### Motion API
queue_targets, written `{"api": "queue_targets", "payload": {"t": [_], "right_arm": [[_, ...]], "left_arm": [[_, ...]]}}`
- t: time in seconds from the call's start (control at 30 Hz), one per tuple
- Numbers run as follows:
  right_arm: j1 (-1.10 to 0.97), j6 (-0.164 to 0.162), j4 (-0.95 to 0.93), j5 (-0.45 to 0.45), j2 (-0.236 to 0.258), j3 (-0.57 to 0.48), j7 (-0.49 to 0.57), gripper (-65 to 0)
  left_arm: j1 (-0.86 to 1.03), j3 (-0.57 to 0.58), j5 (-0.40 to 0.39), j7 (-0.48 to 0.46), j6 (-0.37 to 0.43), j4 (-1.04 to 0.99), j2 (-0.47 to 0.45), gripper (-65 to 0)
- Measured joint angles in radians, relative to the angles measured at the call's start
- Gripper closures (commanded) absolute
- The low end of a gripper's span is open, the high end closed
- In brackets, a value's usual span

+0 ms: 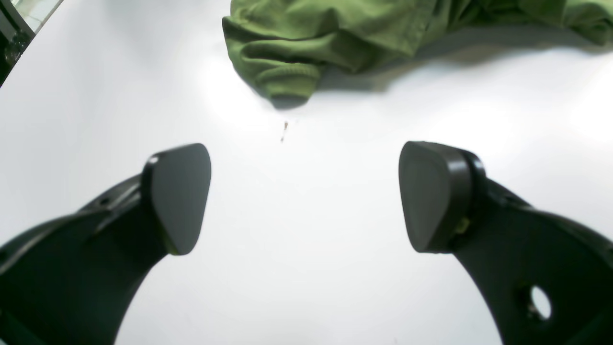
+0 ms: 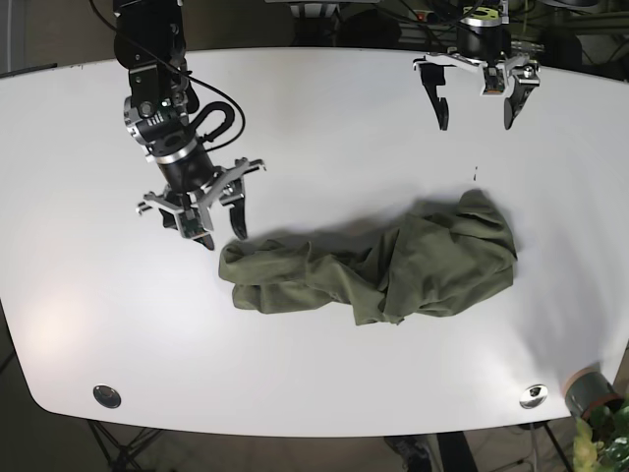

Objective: Fold the T-shirt properly
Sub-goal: 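Reach the right gripper down to the crumpled green shirt and grasp it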

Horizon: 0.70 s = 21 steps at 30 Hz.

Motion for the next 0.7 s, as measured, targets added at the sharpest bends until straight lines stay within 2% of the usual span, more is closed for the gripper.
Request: {"api": "queue_targets", "payload": {"t": [0.1,0.2,0.6,0.7], "right_arm": [[0.061,0.009,-0.002,0.001,-0.001,-0.062,-0.05,-46.0],[0.113,0.006,-0.021,-0.002,0.002,-0.126,-0.051,-51.0],[0.347,0.01,-0.281,0.003,-0.003,-0.348,-0.056,-51.0],[0.399,0.003,-0.356,-0.002,-0.024,-0.381,-0.062,-51.0]], "left_arm": [[-0.004,-0.001,0.0,0.0,0.0,0.0,0.0,-58.6],[-0.004,-0.002,0.0,0.001,0.0,0.0,0.0,-58.6],[-0.018,-0.002,0.003,0.001,-0.001,-0.001,0.0,-58.6],[-0.016,-0.019,0.003,0.0,-0.005,-0.001,0.0,-58.6]]}}
